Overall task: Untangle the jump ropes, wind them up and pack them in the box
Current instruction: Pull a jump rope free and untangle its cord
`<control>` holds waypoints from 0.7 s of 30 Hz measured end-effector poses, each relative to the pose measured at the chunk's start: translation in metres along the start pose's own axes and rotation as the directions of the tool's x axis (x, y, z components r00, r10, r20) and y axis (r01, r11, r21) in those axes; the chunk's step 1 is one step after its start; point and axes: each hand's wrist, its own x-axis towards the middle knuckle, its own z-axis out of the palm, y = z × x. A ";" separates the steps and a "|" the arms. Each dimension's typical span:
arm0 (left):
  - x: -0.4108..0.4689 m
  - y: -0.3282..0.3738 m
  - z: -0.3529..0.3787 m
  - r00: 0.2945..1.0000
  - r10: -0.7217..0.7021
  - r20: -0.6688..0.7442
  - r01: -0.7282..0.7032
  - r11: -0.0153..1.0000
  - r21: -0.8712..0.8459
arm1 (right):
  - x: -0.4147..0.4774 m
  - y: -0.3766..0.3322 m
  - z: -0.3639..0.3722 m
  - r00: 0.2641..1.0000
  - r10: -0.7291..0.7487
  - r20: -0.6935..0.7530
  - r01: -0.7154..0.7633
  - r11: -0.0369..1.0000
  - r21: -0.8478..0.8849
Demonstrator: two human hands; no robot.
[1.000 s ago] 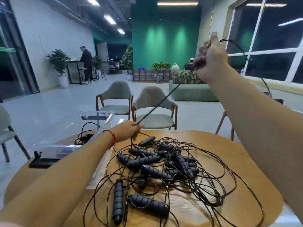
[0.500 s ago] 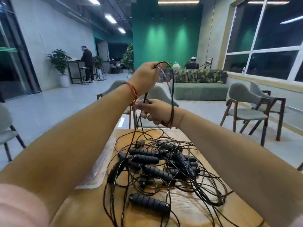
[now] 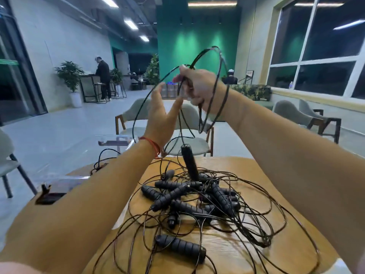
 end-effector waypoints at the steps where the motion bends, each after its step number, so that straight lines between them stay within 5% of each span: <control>1: -0.009 -0.002 0.001 0.997 0.007 0.080 -0.003 0.999 -0.051 | 0.000 -0.008 -0.002 1.000 -0.008 0.008 0.007 1.000 0.024; 4: -0.030 -0.013 0.009 0.951 0.008 0.309 0.023 0.995 -0.098 | 0.003 -0.022 -0.006 0.999 -0.026 0.019 0.024 0.996 0.087; 8: -0.046 -0.024 0.016 0.903 -0.140 0.407 0.194 0.976 -0.095 | 0.005 -0.027 -0.013 0.999 -0.030 -0.014 0.031 0.998 0.056; 17: -0.066 -0.030 0.010 0.940 -0.280 0.193 0.318 0.925 -0.206 | 0.014 -0.010 -0.032 0.995 0.003 -0.096 -0.003 1.000 0.002; 21: -0.062 -0.038 -0.001 0.890 -0.383 0.248 0.449 0.829 -0.333 | 0.014 -0.006 -0.032 0.997 0.049 -0.063 -0.050 0.999 -0.010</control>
